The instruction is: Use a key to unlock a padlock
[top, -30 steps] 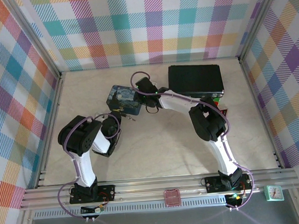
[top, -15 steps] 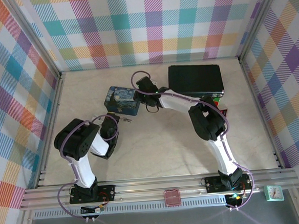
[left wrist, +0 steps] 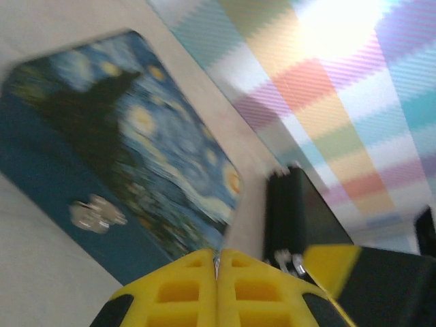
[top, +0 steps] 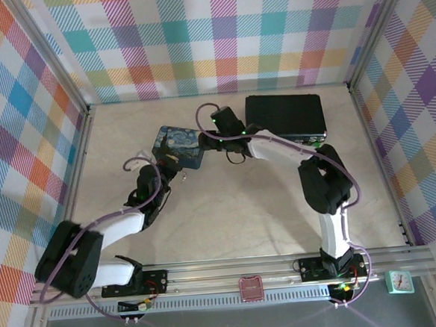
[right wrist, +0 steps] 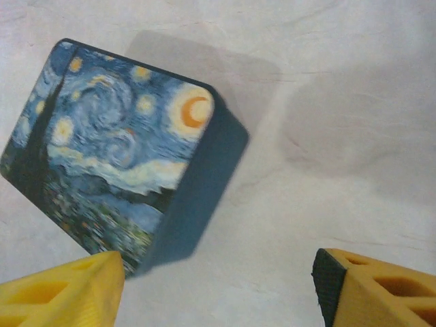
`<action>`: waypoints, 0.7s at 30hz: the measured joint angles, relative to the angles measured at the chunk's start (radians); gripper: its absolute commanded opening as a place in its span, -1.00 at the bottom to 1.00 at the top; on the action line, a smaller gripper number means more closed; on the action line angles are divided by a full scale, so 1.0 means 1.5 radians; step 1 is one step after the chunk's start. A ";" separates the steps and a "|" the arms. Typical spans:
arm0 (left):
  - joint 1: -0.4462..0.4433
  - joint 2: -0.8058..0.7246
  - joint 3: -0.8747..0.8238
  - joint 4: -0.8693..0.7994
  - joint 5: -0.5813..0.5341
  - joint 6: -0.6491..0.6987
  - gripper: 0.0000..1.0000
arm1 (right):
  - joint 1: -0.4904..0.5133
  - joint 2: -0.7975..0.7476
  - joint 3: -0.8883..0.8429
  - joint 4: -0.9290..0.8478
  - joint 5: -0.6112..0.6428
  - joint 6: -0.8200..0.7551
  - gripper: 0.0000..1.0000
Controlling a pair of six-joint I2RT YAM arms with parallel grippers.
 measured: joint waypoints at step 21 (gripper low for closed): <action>-0.278 0.424 0.402 -0.249 0.223 0.121 -1.00 | -0.172 -0.279 -0.284 -0.091 0.087 -0.183 0.98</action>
